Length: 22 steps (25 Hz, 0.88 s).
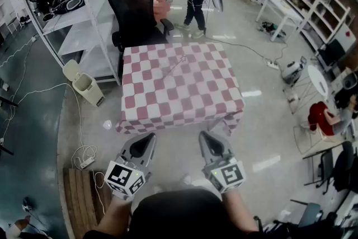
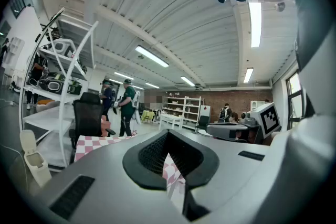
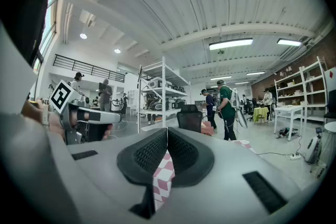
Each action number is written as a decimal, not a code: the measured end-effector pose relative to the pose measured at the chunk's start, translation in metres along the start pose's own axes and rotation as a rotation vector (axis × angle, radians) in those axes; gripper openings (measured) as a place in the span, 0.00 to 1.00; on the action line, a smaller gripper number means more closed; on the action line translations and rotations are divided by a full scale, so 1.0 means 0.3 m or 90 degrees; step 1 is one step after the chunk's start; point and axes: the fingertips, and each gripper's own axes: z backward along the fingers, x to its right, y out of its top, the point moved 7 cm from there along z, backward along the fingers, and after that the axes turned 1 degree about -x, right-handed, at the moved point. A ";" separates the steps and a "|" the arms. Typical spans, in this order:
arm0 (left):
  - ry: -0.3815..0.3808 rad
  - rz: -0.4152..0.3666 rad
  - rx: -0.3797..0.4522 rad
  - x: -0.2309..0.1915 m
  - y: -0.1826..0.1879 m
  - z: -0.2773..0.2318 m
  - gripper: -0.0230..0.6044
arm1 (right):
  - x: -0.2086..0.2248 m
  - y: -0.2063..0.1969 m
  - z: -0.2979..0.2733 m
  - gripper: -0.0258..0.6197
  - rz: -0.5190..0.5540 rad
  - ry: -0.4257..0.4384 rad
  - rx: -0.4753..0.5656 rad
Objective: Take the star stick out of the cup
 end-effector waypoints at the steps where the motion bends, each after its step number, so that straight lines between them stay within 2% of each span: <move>1: 0.000 0.002 0.001 0.007 0.000 -0.011 0.10 | 0.013 -0.006 0.005 0.07 -0.004 -0.001 -0.001; 10: 0.025 0.012 -0.018 0.074 -0.018 -0.122 0.10 | 0.155 -0.031 0.043 0.07 -0.033 -0.003 0.011; 16: 0.055 0.014 -0.036 0.121 -0.031 -0.224 0.10 | 0.291 -0.056 0.081 0.07 -0.084 -0.003 0.032; 22: 0.073 0.010 -0.045 0.191 -0.043 -0.306 0.10 | 0.414 -0.099 0.124 0.07 -0.104 -0.006 0.014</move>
